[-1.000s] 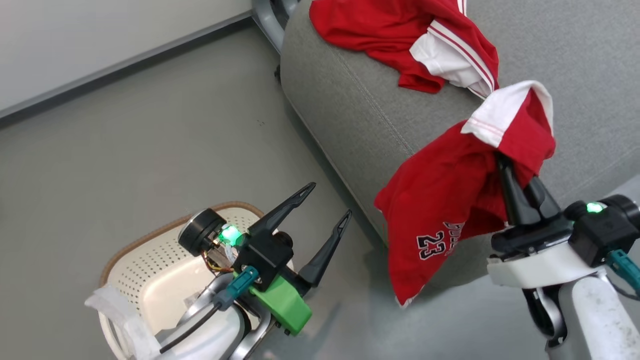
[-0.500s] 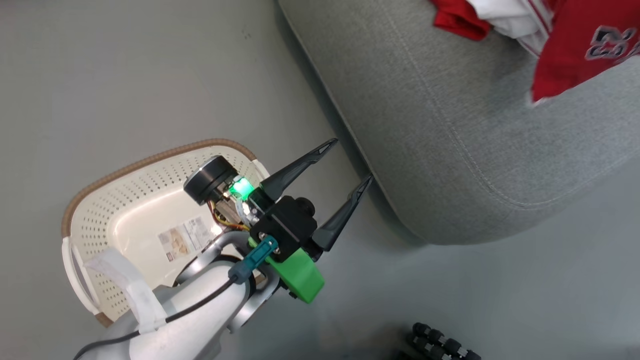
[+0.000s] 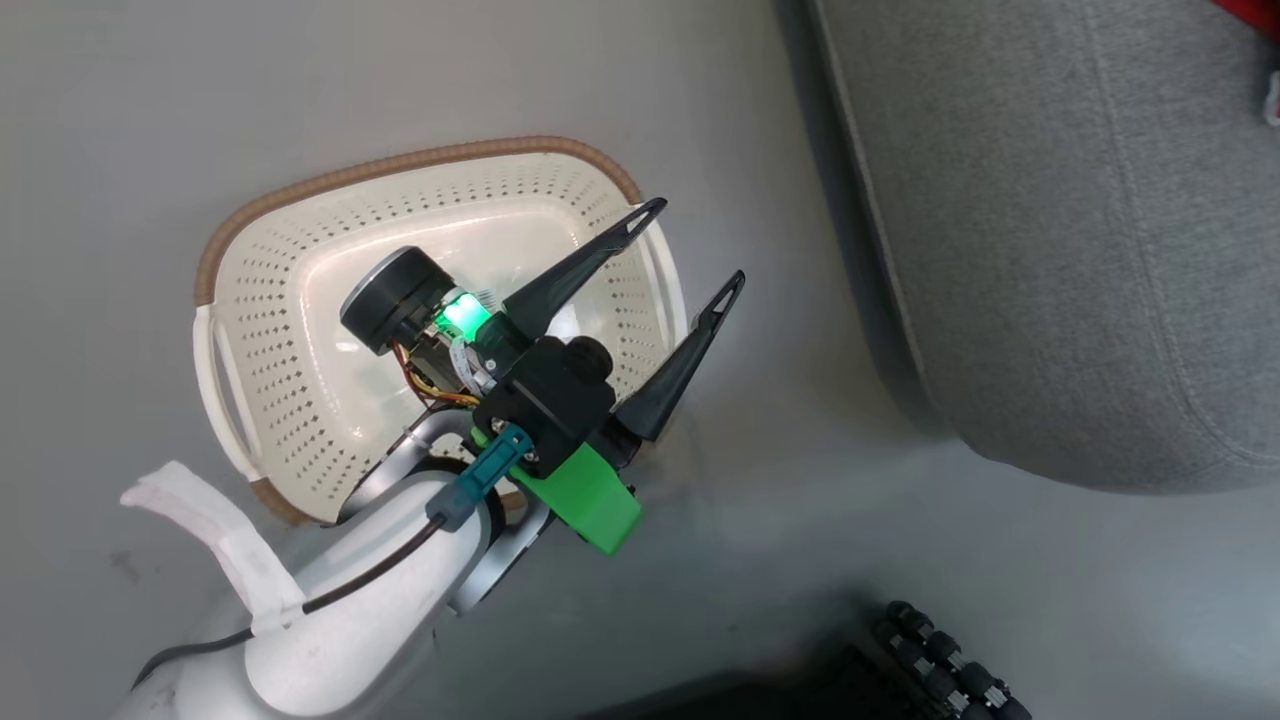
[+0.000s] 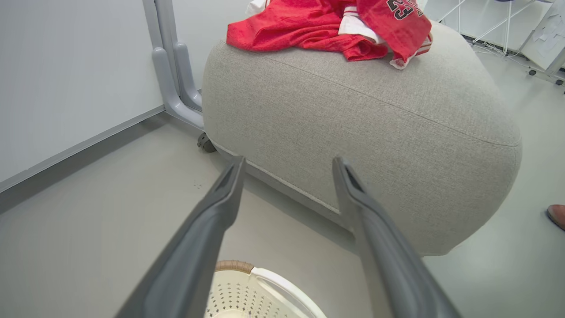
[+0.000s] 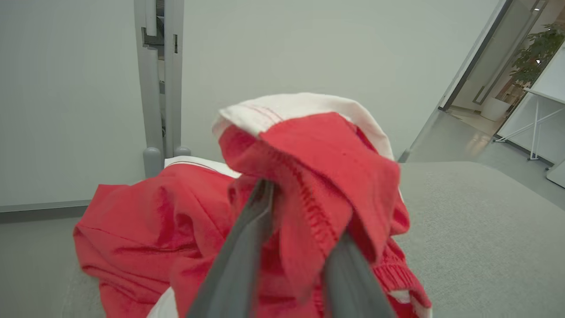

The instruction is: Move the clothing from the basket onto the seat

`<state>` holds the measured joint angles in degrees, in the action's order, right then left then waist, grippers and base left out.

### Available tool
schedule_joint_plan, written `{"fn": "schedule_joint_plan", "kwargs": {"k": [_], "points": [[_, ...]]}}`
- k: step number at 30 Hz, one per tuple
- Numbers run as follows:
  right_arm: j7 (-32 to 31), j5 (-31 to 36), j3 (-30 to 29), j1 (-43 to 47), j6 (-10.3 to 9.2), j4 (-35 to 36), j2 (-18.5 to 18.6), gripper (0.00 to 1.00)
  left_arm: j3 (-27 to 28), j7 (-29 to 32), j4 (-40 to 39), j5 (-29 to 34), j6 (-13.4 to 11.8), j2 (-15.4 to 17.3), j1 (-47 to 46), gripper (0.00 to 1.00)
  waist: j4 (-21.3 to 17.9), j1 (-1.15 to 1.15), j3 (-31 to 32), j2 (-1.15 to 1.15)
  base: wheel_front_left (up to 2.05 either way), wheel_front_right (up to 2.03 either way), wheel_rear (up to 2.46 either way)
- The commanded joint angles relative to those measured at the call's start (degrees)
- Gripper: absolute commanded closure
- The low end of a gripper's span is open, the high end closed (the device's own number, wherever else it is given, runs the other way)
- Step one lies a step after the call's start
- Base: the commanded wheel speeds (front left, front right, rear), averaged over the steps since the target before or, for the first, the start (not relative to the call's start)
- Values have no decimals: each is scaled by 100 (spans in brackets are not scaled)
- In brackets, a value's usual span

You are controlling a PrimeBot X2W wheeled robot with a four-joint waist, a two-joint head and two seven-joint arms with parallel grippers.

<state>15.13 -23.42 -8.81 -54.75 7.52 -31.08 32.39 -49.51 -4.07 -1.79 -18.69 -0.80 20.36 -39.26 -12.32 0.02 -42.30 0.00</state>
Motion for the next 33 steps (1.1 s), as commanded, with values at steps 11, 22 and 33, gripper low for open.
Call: {"fn": "schedule_joint_plan", "kwargs": {"k": [11, 22, 33], "points": [[2, 426, -514, 1582, -6, 921, -1065, 0, 302, -643, 418, -457, -237, -147, 380, 0, 246, -2, 582, 0, 0, 0, 0], [2, 1011, 607, 3400, -6, 2282, -1843, 0, 864, -1108, 941, -886, -585, -381, 1442, 0, 310, -2, 2074, 0, 0, 0, 0], [2, 1155, 1660, 4350, -6, 2360, -2171, 0, 2307, -1113, 760, -464, -587, -923, 2944, 0, 982, -2, 3413, 0, 0, 0, 0]]}}
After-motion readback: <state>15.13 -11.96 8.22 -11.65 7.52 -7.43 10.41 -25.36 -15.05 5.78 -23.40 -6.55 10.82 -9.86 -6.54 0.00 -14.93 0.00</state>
